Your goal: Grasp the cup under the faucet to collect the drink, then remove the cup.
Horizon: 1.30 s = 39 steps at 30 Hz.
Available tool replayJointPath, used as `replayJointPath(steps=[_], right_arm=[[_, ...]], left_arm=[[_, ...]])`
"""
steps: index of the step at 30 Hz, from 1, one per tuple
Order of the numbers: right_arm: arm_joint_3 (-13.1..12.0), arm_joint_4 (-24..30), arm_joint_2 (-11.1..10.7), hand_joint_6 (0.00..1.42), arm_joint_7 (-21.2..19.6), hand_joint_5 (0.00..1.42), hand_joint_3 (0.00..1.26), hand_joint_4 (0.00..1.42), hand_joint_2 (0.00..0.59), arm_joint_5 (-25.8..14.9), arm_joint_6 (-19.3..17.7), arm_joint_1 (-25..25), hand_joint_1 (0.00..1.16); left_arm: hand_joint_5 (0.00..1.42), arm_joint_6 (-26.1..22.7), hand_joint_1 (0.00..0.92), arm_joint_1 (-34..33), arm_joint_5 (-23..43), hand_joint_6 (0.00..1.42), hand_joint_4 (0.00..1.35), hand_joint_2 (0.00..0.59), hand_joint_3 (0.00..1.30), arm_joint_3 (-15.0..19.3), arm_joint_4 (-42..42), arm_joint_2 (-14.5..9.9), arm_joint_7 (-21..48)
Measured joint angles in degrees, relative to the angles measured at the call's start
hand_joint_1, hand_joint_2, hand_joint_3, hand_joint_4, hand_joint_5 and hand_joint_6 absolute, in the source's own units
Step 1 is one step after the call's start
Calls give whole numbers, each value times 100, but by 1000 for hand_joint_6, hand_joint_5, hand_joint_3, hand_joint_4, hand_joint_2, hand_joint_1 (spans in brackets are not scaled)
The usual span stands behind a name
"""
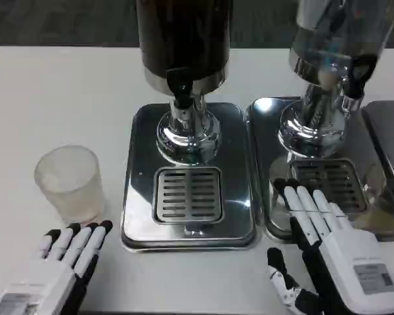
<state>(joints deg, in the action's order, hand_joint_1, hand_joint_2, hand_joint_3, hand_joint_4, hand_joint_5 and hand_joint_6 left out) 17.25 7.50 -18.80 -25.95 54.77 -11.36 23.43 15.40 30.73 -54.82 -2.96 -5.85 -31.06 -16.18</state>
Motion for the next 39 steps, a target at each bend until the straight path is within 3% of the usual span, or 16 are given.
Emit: replayJointPath(steps=[23,32,39], right_arm=[[-47,1,4,77,-3,0,0,0,520,-198,-69,-32,513],[117,139,197,82,-3,0,0,0,520,-38,48,-61,511],[122,156,239,91,-6,0,0,0,520,-19,80,-2,509]], left_arm=[[0,101,0,9,320,0,0,67,0,59,34,-103,-219],[0,408,0,16,731,0,0,65,0,437,263,-272,-401],[0,944,0,19,1107,0,0,54,0,709,454,-283,-718]])
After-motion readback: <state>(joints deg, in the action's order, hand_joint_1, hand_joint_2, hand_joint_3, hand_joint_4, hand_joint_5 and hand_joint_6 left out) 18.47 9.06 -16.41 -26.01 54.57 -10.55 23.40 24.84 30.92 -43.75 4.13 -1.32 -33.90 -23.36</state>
